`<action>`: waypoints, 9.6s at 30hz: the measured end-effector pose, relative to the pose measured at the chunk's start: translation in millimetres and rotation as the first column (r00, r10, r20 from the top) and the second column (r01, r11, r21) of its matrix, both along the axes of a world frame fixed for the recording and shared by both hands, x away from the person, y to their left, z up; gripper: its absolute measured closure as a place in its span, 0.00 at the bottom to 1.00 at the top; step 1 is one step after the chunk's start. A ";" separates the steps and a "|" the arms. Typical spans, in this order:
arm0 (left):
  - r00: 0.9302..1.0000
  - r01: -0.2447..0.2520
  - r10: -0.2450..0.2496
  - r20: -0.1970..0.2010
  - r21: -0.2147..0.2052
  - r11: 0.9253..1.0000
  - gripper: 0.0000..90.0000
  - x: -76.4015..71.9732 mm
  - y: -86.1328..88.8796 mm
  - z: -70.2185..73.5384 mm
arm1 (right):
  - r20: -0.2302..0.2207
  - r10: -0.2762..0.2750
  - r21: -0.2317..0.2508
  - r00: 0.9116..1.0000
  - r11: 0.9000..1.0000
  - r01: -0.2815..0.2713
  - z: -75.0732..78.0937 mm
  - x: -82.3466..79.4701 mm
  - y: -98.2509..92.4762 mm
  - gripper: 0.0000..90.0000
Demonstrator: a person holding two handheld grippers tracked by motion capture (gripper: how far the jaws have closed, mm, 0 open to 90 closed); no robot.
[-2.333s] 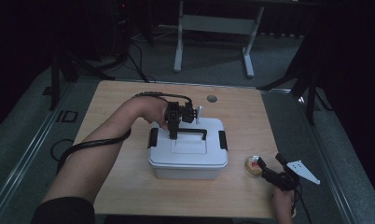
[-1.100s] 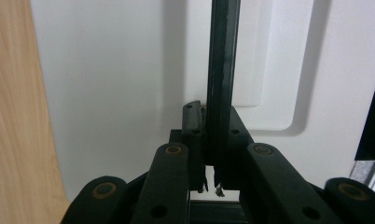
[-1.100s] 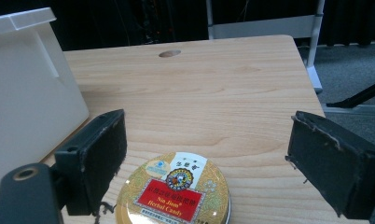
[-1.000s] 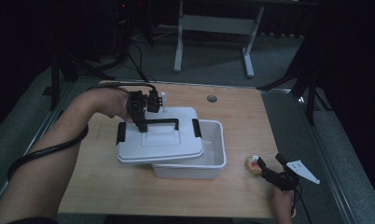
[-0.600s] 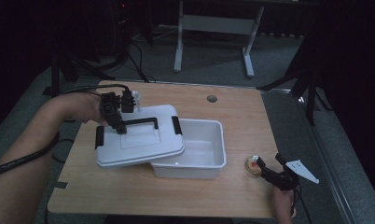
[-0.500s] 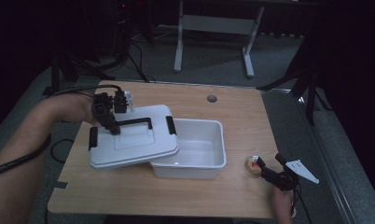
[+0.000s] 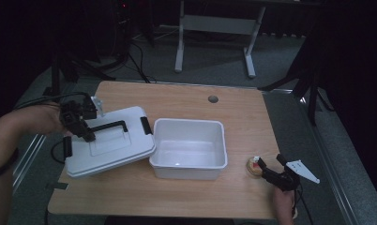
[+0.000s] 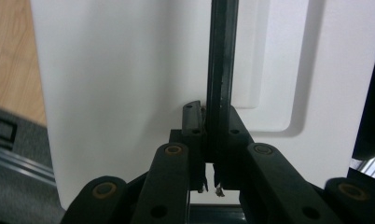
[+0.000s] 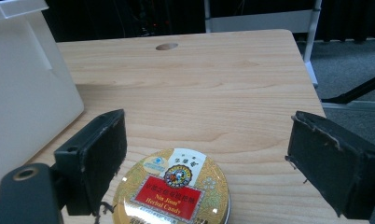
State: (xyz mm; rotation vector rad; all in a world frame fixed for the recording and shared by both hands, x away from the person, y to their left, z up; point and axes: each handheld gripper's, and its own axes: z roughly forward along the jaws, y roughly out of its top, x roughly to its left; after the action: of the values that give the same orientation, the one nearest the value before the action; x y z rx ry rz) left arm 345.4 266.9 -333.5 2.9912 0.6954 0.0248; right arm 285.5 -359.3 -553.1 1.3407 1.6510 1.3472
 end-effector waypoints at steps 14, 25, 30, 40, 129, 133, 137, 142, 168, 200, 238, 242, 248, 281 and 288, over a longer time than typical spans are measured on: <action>0.997 -0.074 0.073 -0.005 -0.021 0.997 0.93 -0.6 29.5 -34.4 | 0.002 0.003 -0.010 1.000 1.000 -0.003 0.0 -0.1 1.2 0.15; 0.994 -0.113 0.113 -0.013 -0.022 0.993 0.92 17.4 32.3 -82.0 | 0.008 0.005 -0.012 1.000 1.000 -0.005 0.0 -0.6 1.3 0.14; 0.983 -0.182 0.180 -0.032 -0.072 0.981 0.92 27.6 41.2 -108.0 | 0.009 0.005 -0.012 1.000 1.000 -0.004 0.0 -0.7 1.3 0.14; 0.981 -0.189 0.185 -0.049 -0.074 0.979 0.92 38.6 30.3 -136.3 | 0.008 0.005 -0.014 1.000 1.000 -0.005 0.0 -0.6 1.6 0.14; 0.982 -0.167 0.160 -0.096 -0.074 0.983 0.17 34.3 26.2 -139.6 | -0.848 0.171 -0.455 0.502 0.249 -0.855 73.9 49.4 31.0 0.15; 0.981 -0.171 0.162 -0.103 -0.075 0.982 0.17 34.0 26.4 -140.7 | -0.847 0.178 -0.459 0.500 0.229 -0.859 74.7 55.6 36.0 0.15; 0.981 -0.171 0.162 -0.109 -0.075 0.982 0.17 34.1 26.2 -141.2 | -0.845 0.183 -0.465 0.503 0.213 -0.859 72.5 65.3 44.9 0.14; 0.982 -0.166 0.157 -0.101 -0.080 0.983 0.17 34.7 25.1 -139.8 | -0.834 0.208 -0.480 0.511 0.183 -0.858 66.9 73.0 55.1 0.13; 0.982 -0.150 0.140 -0.130 -0.071 0.986 0.17 34.0 25.9 -140.6 | -0.887 0.192 -0.422 0.419 0.027 -0.906 39.8 94.3 77.5 0.22; 0.983 -0.148 0.140 -0.116 -0.064 0.987 0.17 31.8 25.9 -129.9 | -0.866 0.172 -0.473 0.470 0.025 -0.881 145.1 79.8 107.3 0.23; 0.986 -0.133 0.127 -0.112 -0.047 0.990 0.17 29.1 23.1 -129.6 | -0.880 0.227 -0.449 0.417 -0.118 -0.886 200.6 80.6 228.8 0.23; 0.985 -0.138 0.131 -0.115 -0.049 0.989 0.17 28.4 24.3 -131.5 | -0.882 0.236 -0.447 0.408 -0.143 -0.883 200.6 79.5 241.3 0.23; 0.984 -0.135 0.129 -0.119 -0.044 0.990 0.17 28.4 24.7 -133.5 | -0.886 0.259 -0.432 0.384 -0.162 -0.887 198.1 77.7 257.6 0.23; 0.984 -0.125 0.119 -0.134 -0.036 0.991 0.17 28.0 22.3 -140.2 | -0.914 0.230 -0.377 0.333 -0.183 -0.908 96.9 108.9 267.5 0.23; 0.983 -0.128 0.122 -0.134 -0.037 0.991 0.17 28.2 22.6 -139.7 | -0.912 0.233 -0.380 0.339 -0.166 -0.910 87.6 110.1 270.6 0.23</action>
State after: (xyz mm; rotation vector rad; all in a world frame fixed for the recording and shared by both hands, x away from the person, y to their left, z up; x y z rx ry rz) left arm 373.6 289.5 -473.2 2.9217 0.8844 -0.1812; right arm 395.6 -88.7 -465.5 -0.1443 3.0579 -0.1980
